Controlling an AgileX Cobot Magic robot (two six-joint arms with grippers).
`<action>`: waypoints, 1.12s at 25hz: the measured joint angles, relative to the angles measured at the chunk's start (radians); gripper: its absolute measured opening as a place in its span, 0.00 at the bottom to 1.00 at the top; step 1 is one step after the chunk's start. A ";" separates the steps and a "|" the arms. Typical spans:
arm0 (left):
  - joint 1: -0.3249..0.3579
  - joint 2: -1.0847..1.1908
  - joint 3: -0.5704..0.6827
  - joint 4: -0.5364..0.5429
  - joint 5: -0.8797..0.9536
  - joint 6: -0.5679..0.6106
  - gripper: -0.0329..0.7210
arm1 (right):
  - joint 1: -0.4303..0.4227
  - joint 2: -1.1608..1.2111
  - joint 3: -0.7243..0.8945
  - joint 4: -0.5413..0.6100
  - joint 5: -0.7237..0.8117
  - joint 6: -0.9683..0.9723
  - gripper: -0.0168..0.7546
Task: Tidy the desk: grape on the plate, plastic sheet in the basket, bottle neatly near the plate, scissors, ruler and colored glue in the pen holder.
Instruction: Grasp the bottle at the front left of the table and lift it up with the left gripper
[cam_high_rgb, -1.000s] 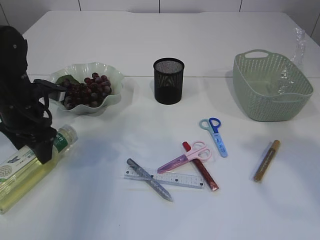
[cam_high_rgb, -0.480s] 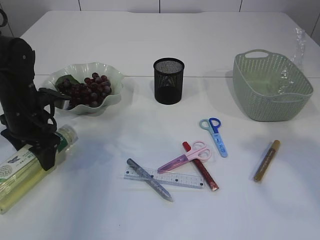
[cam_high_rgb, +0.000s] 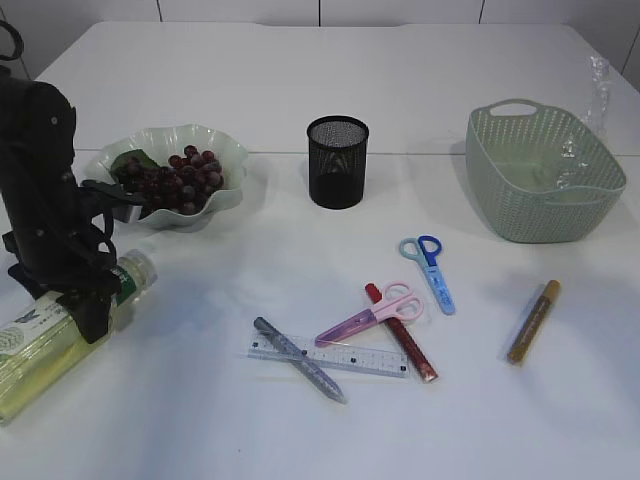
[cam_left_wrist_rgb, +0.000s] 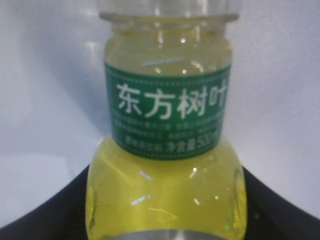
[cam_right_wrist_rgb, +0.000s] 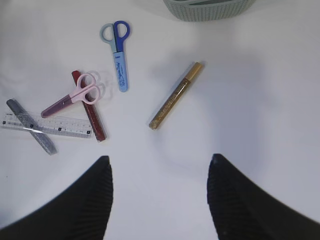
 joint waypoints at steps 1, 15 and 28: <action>0.000 0.000 -0.002 0.002 0.000 -0.004 0.66 | 0.000 0.000 0.000 0.000 0.000 0.000 0.61; -0.002 -0.002 -0.005 -0.006 0.005 -0.033 0.62 | 0.000 0.000 0.000 0.000 0.000 0.000 0.61; 0.000 -0.135 0.075 -0.095 -0.002 -0.043 0.61 | 0.000 0.000 0.000 0.000 0.000 -0.002 0.61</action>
